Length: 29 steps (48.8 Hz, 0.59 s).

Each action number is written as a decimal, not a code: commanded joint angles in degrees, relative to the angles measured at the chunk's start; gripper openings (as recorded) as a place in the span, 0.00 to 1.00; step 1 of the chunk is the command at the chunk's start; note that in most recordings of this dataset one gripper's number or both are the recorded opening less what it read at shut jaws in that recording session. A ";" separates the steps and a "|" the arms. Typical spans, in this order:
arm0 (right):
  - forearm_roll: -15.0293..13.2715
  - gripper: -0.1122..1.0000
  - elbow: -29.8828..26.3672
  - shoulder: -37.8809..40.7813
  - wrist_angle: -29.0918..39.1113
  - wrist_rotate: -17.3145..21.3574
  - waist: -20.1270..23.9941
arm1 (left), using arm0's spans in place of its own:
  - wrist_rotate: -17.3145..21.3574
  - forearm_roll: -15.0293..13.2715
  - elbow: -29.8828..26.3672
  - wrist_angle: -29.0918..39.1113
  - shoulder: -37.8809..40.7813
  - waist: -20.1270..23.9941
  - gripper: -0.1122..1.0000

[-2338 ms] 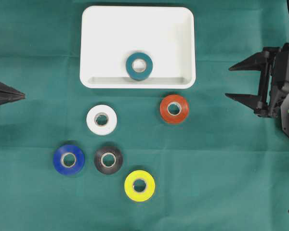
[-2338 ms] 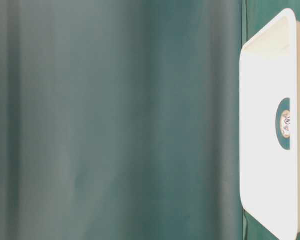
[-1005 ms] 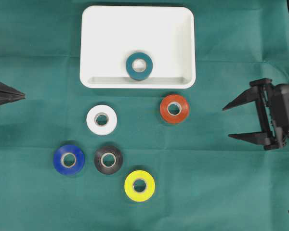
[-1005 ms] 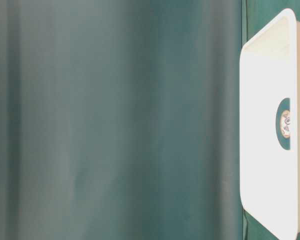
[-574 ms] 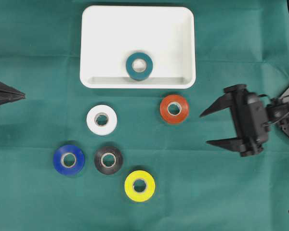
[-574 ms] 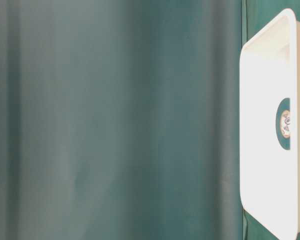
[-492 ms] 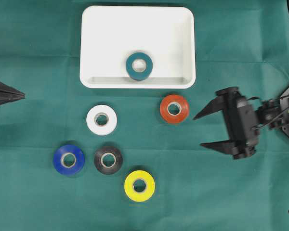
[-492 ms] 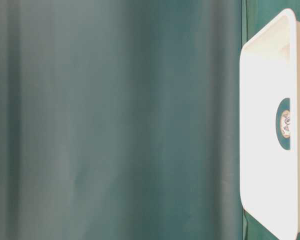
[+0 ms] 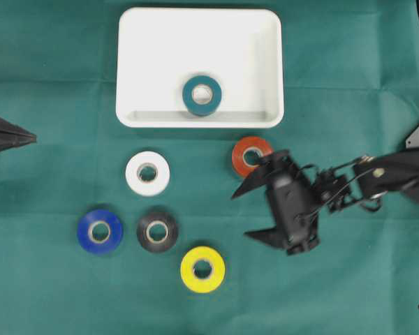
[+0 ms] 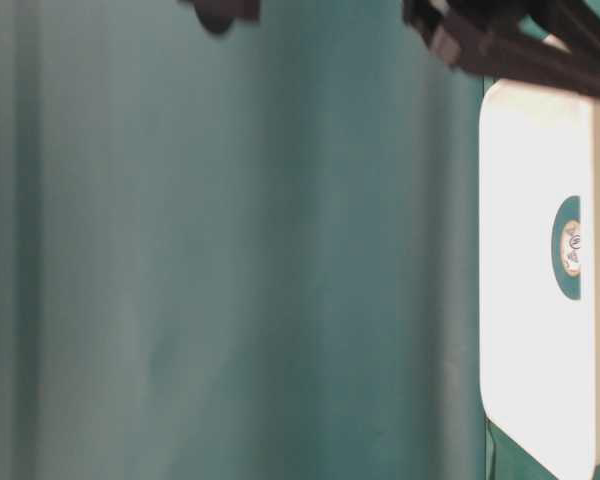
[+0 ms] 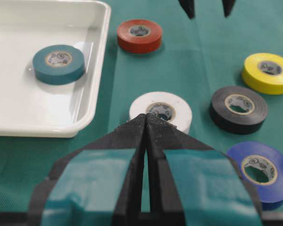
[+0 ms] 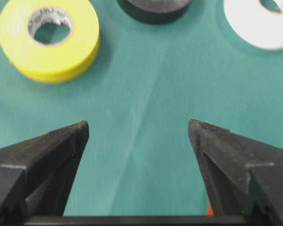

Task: Put the tape into the white case with the right arm.
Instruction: 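Move the right gripper down to the yellow tape roll and grasp it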

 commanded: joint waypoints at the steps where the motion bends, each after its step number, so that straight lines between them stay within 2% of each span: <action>1: -0.09 0.62 -3.60 1.32 0.79 0.00 0.70 | 0.00 -0.09 -0.70 -0.35 0.35 0.18 0.10; 17: -0.09 0.62 -12.57 7.73 8.26 0.00 2.64 | 0.00 -0.09 -0.62 -0.35 0.35 0.18 0.10; 29: -0.09 0.62 -17.58 11.51 9.23 -0.09 3.69 | 0.00 -0.18 -0.62 -0.35 0.35 0.18 0.10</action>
